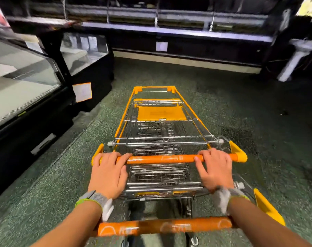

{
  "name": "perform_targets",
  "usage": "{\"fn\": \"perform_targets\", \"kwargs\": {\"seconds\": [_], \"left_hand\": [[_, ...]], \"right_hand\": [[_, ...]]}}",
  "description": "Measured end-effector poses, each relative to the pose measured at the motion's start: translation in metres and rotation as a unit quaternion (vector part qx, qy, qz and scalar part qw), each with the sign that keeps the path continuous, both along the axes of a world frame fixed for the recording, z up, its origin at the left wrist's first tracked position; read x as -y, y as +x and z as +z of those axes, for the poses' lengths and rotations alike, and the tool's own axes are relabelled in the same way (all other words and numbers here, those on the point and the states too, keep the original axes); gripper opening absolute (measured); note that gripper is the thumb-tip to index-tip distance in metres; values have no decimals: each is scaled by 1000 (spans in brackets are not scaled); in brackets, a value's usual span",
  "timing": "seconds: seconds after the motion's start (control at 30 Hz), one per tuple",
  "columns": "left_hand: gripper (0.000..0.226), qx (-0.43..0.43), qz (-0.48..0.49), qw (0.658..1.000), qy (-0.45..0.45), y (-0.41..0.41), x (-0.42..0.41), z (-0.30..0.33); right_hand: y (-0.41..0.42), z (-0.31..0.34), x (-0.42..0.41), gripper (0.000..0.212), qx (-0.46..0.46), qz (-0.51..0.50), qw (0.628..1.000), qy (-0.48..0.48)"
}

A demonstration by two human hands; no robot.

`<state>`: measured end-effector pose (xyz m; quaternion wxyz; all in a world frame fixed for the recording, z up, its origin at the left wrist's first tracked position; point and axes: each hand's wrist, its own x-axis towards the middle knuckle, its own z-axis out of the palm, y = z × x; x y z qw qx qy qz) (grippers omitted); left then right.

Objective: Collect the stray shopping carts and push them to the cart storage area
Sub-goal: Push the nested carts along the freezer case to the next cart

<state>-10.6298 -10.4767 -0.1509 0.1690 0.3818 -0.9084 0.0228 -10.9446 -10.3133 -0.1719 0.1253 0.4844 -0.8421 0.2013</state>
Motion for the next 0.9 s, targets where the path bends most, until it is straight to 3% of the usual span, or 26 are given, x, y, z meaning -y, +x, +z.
{"fn": "perform_targets", "kwargs": {"seconds": [0.5, 0.53, 0.67, 0.83, 0.9], "left_hand": [[50, -15, 16, 1000, 19, -228, 290, 1], [51, 12, 24, 998, 49, -267, 348, 7], [52, 43, 44, 998, 31, -300, 384, 0], [53, 56, 67, 993, 79, -392, 508, -5], [52, 58, 61, 995, 55, -405, 523, 1]], "right_hand": [[-241, 3, 305, 37, -10, 44, 999, -13], [-278, 8, 362, 37, -3, 39, 999, -3], [-309, 5, 396, 36, 7, 51, 999, -5], [-407, 4, 528, 38, 16, 59, 998, 10], [-419, 8, 546, 36, -2, 61, 998, 4]]}}
